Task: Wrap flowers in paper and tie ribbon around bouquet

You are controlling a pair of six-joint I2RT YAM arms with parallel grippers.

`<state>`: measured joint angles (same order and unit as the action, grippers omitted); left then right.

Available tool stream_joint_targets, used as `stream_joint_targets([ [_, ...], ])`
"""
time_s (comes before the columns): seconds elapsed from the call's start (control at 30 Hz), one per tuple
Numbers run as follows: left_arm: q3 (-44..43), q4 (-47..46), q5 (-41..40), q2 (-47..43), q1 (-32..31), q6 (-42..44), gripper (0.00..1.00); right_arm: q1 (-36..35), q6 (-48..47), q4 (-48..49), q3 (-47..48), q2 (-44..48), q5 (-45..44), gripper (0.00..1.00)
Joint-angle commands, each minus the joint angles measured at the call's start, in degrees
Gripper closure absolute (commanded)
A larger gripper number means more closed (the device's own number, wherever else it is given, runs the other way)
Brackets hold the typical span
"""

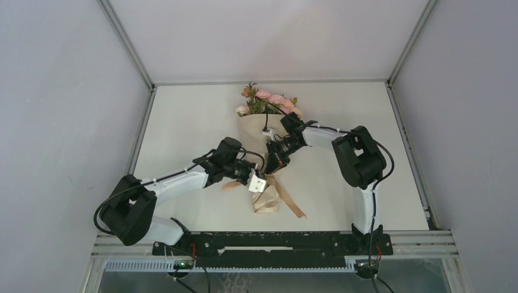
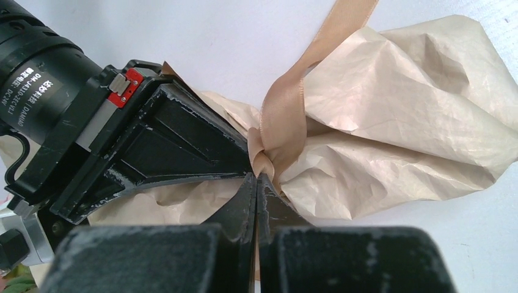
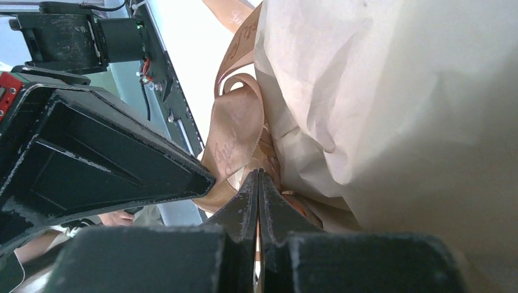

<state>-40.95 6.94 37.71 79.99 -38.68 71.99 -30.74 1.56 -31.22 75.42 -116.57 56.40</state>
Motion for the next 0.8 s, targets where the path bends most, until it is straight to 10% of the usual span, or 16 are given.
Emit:
stream_joint_targets([
  [0.0,-2.76,1.82,1.04,-1.94,-0.20,1.38,1.00,0.24,-0.15,0.63,0.00,3.99,-0.39,0.98],
  [0.57,-0.67,1.65,1.22,-1.41,0.12,5.39,1.00,1.48,3.64,5.17,-2.02,7.96,-3.08,1.00],
  [0.77,-0.58,-1.25,3.31,-2.87,1.56,1.27,1.00,-0.05,4.17,6.69,-1.46,5.70,-4.18,0.78],
])
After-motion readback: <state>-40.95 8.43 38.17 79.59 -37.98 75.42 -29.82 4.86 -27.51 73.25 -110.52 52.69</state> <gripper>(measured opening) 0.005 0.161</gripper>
